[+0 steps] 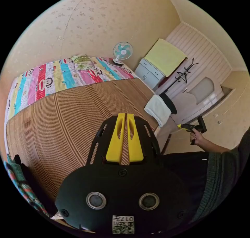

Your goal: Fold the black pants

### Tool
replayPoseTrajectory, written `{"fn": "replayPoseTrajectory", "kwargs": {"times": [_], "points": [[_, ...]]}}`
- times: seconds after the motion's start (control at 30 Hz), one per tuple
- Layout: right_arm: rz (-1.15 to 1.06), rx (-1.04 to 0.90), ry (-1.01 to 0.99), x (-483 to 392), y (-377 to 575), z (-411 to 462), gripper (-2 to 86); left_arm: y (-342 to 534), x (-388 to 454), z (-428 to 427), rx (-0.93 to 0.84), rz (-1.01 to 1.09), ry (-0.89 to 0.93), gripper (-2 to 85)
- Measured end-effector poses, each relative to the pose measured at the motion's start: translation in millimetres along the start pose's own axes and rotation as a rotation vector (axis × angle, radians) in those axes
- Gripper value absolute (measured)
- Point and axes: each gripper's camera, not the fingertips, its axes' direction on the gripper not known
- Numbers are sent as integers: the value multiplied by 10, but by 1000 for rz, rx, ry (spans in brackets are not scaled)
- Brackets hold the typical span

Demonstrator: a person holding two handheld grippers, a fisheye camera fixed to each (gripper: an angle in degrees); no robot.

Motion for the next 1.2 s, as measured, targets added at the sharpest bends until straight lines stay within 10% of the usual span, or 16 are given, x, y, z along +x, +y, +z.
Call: {"fn": "replayPoseTrajectory", "kwargs": {"times": [0.17,0.5,0.77,0.97,1.2], "points": [[155,81,22,694,-341,-563,73,-193,823,1017,-50,69,295,-5],[472,377,-61,2218,-1354,-1950,155,-996,1940,2962,-329,28,296,-4],[615,360,-166,2684,-1936,-1666,88,-1279,1899,3155,-213,-202,139,2],[281,672,-188,1246,-1949,-2735,32,-1205,1682,3009,-206,-253,42,7],[-987,439,-329,-1589,-2269,-3419,34,-1351,1829,3169,-122,-198,36,9]]}}
